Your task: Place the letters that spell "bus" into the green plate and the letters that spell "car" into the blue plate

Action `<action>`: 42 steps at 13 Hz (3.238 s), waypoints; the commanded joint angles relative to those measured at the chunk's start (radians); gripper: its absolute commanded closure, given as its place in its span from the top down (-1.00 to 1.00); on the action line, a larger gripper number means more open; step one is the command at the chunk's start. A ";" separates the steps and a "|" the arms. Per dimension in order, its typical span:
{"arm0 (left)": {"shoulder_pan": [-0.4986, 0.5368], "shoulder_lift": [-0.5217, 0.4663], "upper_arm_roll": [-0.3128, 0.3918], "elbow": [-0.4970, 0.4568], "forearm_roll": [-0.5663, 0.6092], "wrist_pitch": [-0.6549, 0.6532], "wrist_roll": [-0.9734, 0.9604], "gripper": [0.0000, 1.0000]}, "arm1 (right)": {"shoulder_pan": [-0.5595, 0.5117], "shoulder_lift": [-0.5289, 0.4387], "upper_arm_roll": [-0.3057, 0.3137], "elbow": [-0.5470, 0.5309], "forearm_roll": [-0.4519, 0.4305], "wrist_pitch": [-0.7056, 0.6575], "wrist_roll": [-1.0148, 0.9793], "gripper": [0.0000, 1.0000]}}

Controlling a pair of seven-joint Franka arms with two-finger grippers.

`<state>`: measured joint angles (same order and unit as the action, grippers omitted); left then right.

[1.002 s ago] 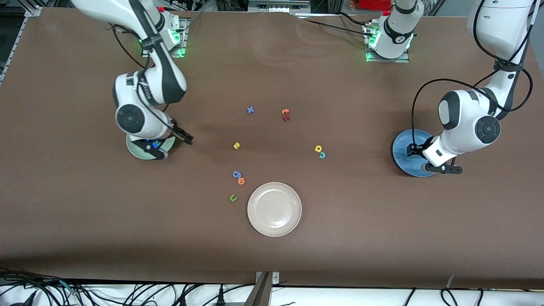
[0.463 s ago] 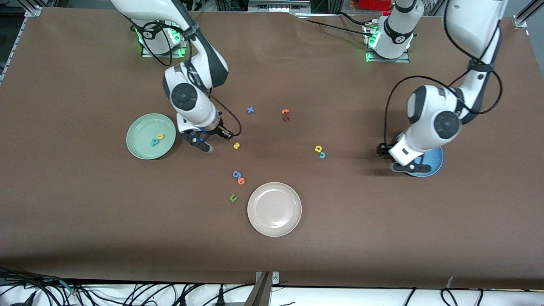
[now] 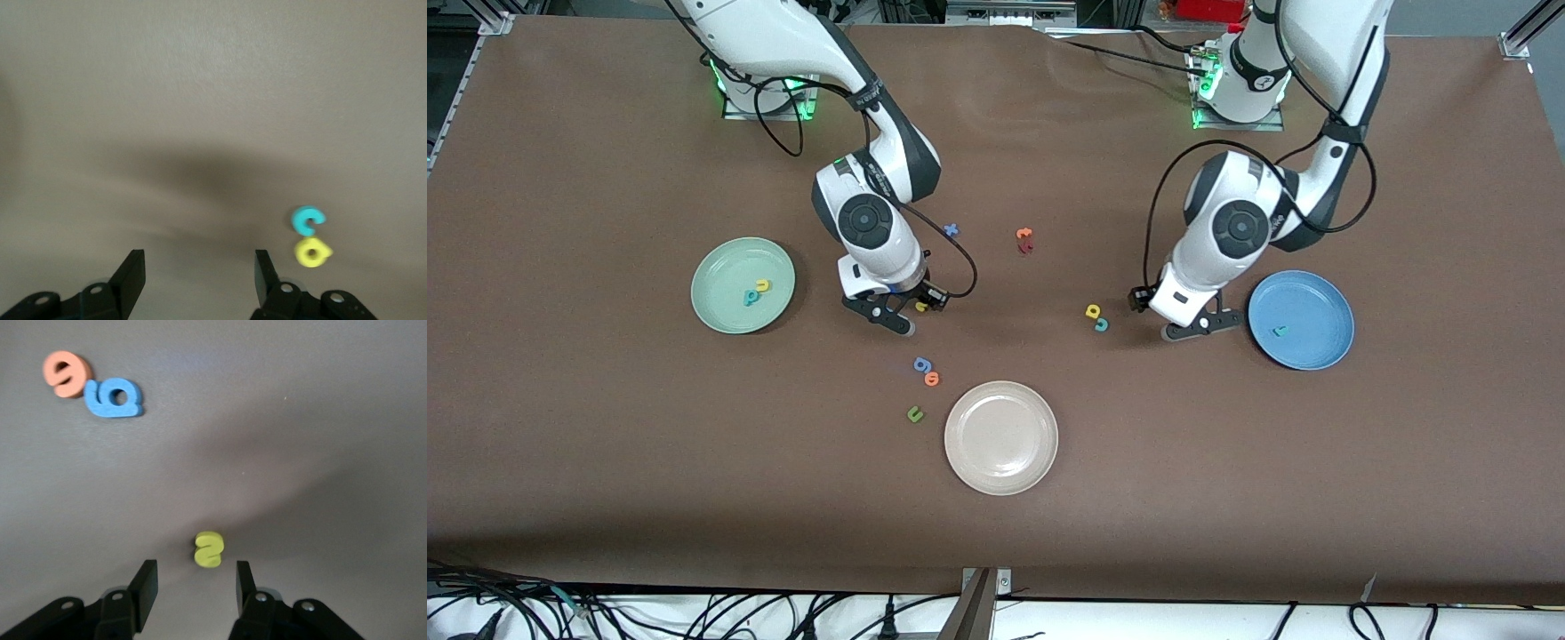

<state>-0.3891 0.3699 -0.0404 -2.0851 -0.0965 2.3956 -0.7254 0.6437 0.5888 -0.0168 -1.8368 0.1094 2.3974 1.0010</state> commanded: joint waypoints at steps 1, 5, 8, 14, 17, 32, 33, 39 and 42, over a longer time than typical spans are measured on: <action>-0.040 0.027 -0.004 0.049 -0.014 0.020 -0.257 0.43 | 0.005 0.029 -0.011 0.025 -0.046 -0.001 0.015 0.11; -0.109 0.095 -0.004 0.112 -0.040 0.023 -0.630 0.31 | 0.011 0.052 -0.011 0.024 -0.048 0.029 0.018 0.11; -0.152 0.164 -0.004 0.149 -0.161 0.040 -0.686 0.31 | 0.011 0.059 -0.011 0.024 -0.048 0.029 0.016 0.01; -0.149 0.181 0.002 0.137 -0.053 0.062 -0.651 0.23 | 0.008 0.056 -0.012 0.025 -0.050 0.025 0.001 -0.70; -0.149 0.192 0.004 0.137 -0.045 0.063 -0.651 0.22 | 0.002 -0.006 -0.054 0.025 -0.050 -0.059 -0.047 -0.70; -0.155 0.204 0.016 0.125 -0.005 0.106 -0.666 0.20 | -0.013 -0.225 -0.414 -0.302 -0.043 -0.139 -0.651 1.00; -0.157 0.204 0.016 0.125 -0.005 0.106 -0.666 0.19 | -0.013 -0.227 -0.413 -0.264 -0.042 -0.183 -0.657 1.00; -0.159 0.207 0.016 0.125 -0.003 0.106 -0.664 0.13 | -0.016 -0.239 -0.449 0.107 -0.030 -0.606 -0.715 1.00; -0.159 0.208 0.014 0.123 -0.003 0.106 -0.663 -0.03 | -0.016 -0.276 -0.498 0.287 -0.005 -0.814 -0.784 1.00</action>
<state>-0.5395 0.5815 -0.0304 -1.9593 -0.1228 2.4972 -1.3862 0.6326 0.3387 -0.4887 -1.6459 0.0789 1.7002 0.2676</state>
